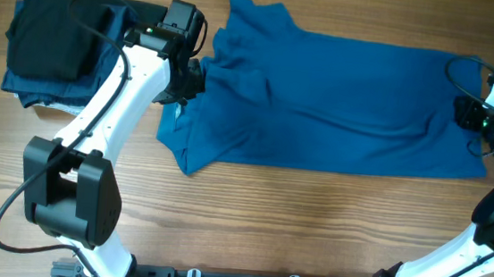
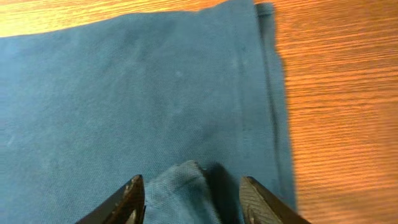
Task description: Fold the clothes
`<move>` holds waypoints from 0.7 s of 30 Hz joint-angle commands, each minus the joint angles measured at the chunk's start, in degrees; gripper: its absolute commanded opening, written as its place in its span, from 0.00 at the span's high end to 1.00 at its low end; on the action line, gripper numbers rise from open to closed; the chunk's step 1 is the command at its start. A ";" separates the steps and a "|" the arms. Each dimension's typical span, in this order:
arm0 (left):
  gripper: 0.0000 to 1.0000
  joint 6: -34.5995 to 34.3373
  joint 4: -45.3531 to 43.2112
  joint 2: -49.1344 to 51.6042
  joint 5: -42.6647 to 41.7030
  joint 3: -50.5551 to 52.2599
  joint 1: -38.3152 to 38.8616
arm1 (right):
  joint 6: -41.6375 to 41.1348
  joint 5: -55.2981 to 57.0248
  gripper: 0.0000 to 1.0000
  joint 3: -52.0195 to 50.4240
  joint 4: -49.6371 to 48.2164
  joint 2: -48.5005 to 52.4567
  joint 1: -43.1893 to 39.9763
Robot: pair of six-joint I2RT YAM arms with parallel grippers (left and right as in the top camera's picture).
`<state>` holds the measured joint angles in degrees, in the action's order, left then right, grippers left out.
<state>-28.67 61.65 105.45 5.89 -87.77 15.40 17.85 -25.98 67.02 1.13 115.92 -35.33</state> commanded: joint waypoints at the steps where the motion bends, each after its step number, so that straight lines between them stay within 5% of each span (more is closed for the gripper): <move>1: 0.82 -0.79 -0.09 0.46 -0.52 0.57 -0.09 | 0.20 -3.69 0.48 0.85 -0.61 1.36 0.13; 10: 0.82 -0.79 -0.04 0.46 -0.52 0.57 -0.09 | 0.04 -3.69 0.50 0.85 -1.05 3.89 0.13; 11: 0.82 -0.79 -0.04 0.46 -0.52 0.57 -0.09 | -0.07 -3.69 0.54 0.87 -1.20 3.89 0.13; 15: 0.82 -0.79 -0.04 0.46 -0.52 0.57 -0.09 | -1.84 -3.69 0.95 1.22 -1.31 3.87 0.13; 21: 0.83 -1.53 0.17 0.46 -0.52 0.57 -0.09 | -3.50 -3.48 0.96 1.68 -0.87 2.05 0.11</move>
<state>-28.67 61.67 105.45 5.89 -87.68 15.40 15.81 -28.10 67.05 0.10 118.74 -35.33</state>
